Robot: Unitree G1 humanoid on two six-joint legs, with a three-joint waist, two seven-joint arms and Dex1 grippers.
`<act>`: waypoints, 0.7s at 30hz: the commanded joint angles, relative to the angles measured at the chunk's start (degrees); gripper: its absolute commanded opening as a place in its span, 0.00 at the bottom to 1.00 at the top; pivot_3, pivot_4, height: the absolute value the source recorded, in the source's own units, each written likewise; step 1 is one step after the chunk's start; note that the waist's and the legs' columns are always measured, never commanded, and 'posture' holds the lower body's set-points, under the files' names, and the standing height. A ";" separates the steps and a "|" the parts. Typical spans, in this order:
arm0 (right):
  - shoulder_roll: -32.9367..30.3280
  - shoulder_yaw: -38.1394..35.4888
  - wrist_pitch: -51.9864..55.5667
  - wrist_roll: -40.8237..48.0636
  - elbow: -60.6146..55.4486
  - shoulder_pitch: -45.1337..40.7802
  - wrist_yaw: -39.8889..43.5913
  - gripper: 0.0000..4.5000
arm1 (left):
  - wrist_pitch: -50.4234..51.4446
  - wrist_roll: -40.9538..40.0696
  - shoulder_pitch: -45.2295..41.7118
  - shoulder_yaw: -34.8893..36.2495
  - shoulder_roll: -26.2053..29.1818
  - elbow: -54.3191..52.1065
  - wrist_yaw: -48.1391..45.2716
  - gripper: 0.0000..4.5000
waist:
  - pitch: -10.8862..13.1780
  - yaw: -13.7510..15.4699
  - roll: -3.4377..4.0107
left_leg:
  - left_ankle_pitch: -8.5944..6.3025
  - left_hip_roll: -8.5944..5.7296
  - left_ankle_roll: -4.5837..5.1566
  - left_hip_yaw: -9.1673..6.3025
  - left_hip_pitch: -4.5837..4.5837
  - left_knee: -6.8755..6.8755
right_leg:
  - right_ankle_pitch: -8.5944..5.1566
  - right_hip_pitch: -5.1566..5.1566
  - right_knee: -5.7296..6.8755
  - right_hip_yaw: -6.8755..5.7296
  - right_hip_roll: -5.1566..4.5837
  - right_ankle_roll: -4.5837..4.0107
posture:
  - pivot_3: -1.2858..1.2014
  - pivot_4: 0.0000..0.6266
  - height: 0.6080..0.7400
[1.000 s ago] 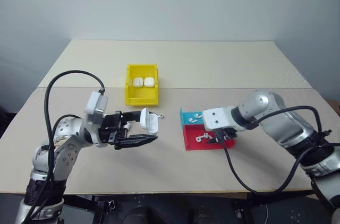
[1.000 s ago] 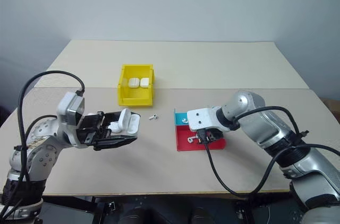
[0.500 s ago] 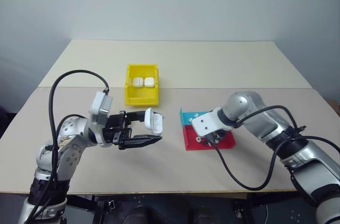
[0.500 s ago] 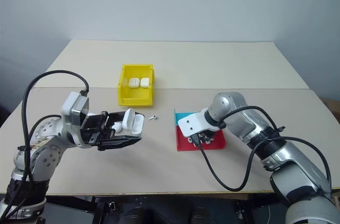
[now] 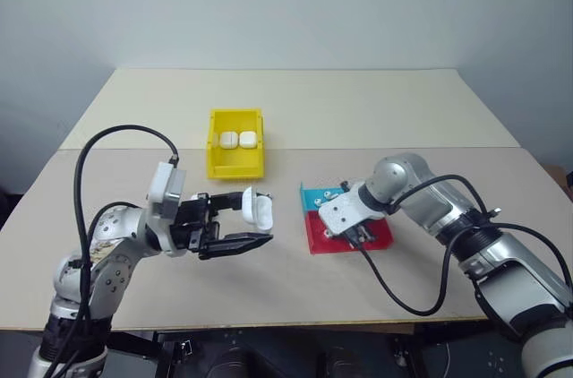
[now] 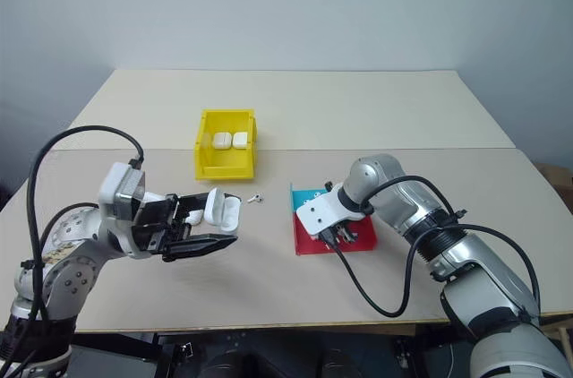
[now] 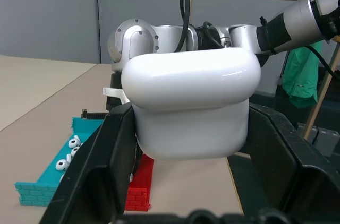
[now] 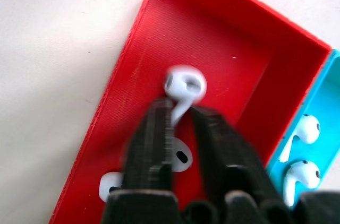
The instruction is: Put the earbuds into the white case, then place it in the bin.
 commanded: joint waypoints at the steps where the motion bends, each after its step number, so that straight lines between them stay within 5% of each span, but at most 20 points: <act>1: 0.19 -1.02 -0.02 0.13 -0.40 1.00 1.05 0.01 | -0.70 -1.43 0.14 1.30 0.67 -2.13 0.31 0.63 | 0.00 -0.08 0.00 | 0.00 0.00 0.00 0.00 0.00 0.00 | 0.00 0.00 0.00 0.00 0.00 0.00 | 0.52 0.24 1.00; 12: -1.42 -5.98 12.37 0.54 -7.47 5.90 0.49 0.01 | -0.82 -1.10 -2.00 -0.26 0.75 0.18 -1.42 0.63 | 0.00 -0.04 0.00 | 0.00 0.00 0.00 0.00 -0.01 0.00 | 0.00 0.00 0.00 -0.01 0.00 0.00 | 0.52 0.24 1.00; 21: -0.74 -6.99 32.55 0.12 -12.97 6.30 0.12 0.01 | -0.94 -0.82 -2.76 -0.75 0.68 1.14 -2.60 0.63 | 0.00 0.01 0.00 | 0.00 -0.01 0.00 0.00 -0.08 0.00 | 0.00 -0.05 -0.01 -0.01 0.00 0.00 | 0.52 0.24 1.00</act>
